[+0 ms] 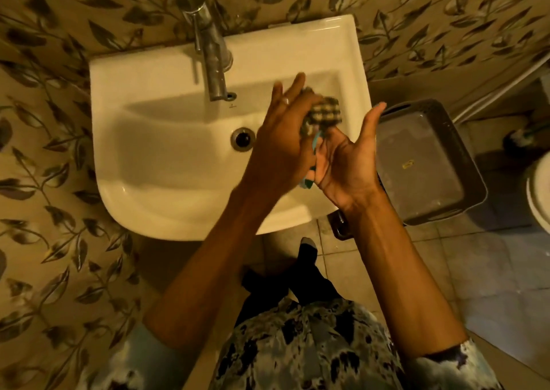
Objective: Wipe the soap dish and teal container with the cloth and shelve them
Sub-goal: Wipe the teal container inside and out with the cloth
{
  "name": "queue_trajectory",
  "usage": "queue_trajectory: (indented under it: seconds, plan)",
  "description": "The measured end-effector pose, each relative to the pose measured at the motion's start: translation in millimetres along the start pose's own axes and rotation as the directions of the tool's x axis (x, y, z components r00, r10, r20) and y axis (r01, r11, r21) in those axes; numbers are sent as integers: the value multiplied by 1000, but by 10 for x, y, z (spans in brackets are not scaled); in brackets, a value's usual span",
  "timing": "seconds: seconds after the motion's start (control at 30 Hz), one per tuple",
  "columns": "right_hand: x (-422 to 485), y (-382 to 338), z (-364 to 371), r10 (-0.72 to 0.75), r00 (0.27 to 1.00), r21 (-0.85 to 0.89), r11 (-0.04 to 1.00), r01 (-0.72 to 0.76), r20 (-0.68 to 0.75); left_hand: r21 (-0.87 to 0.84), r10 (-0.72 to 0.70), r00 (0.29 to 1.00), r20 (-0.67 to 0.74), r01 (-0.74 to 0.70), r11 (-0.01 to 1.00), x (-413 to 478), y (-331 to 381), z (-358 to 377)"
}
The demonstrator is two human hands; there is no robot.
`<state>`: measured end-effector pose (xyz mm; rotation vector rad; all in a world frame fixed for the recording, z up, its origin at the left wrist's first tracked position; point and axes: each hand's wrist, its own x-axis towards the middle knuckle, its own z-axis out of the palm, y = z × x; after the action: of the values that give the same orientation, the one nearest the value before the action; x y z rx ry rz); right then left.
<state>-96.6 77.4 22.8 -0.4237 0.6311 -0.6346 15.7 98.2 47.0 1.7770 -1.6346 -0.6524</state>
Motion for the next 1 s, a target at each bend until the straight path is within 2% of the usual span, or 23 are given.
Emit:
queue_trajectory:
  seconds: [0.17,0.3,0.4,0.57,0.63,0.7,0.77,0.83,0.87,0.93,1.0]
  plan:
    - [12,-108,-117,-33,998,117,992,39,-52,-21,35,997,63,-33,999,-596,-112,188]
    - [74,-44,-26,12,984,117,993,9,-176,-41,152,988,4,-151,988,-687,-230,136]
    - [123,-39,26,-8,969,120,992,39,-249,-10,234,971,-42,-234,972,-707,-375,69]
    - [170,52,148,16,932,177,983,51,-362,-69,159,981,-114,-167,984,-680,-401,51]
    - [174,51,162,-41,933,61,996,68,-359,-46,159,983,-96,-164,985,-595,-350,54]
    - [175,45,148,-143,935,-193,978,82,-324,-13,138,988,-75,-140,990,-463,-278,42]
    - [161,40,122,-223,935,-448,890,80,-277,-9,79,995,-52,-80,997,-305,-207,14]
    - [138,60,63,-215,949,-555,830,53,-230,-27,36,999,-41,-37,999,-169,-173,-27]
    - [118,65,20,-196,959,-584,811,42,-204,-69,0,998,-57,-4,998,-113,-173,-54]
    - [51,69,-113,-168,977,-642,766,44,-133,-242,-189,975,-116,157,957,-27,-210,-113]
    - [-26,71,-237,-192,981,-722,683,114,-26,-500,-372,919,-133,262,825,-38,-264,-168]
